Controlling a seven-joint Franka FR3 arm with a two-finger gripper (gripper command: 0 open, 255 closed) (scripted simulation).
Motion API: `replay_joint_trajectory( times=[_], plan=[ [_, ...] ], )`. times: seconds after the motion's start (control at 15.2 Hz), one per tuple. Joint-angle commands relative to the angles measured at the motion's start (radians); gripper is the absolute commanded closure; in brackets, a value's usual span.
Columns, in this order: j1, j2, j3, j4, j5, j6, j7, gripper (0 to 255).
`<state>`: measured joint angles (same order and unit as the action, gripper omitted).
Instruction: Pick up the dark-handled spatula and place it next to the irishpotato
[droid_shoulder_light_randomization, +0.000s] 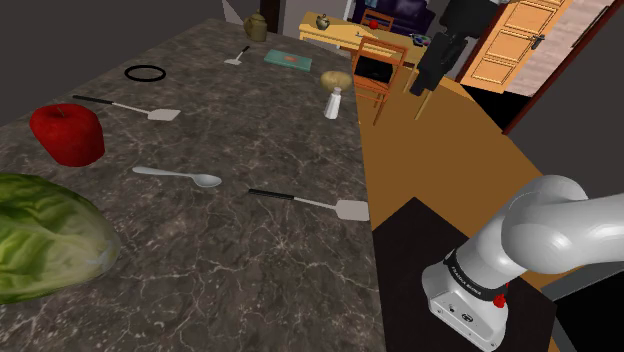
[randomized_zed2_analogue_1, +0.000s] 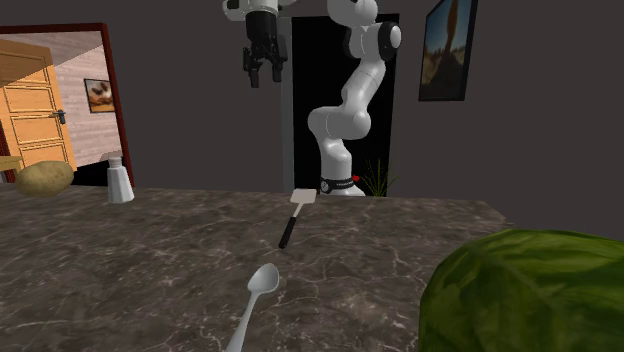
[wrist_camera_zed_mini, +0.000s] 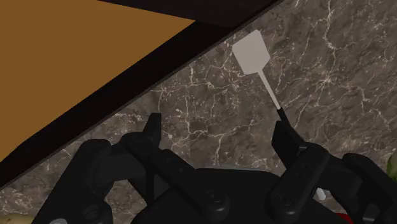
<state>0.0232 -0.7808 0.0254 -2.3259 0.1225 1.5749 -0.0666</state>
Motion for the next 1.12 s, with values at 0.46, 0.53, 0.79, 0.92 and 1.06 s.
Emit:
replay_joint_trajectory(
  times=[0.46, 0.53, 0.79, 0.92, 1.06],
  plan=[
    [0.085, 0.082, 0.079, -0.121, 0.028, 0.218, -0.076, 0],
    [0.097, 0.098, 0.091, -0.135, 0.031, 0.25, -0.086, 0],
    [0.144, 0.172, 0.14, -0.181, 0.043, 0.379, -0.126, 0],
    [0.166, 0.215, 0.165, -0.199, 0.047, 0.444, -0.145, 0],
    [0.187, 0.262, 0.19, -0.214, 0.049, 0.509, -0.162, 0]
  ],
)
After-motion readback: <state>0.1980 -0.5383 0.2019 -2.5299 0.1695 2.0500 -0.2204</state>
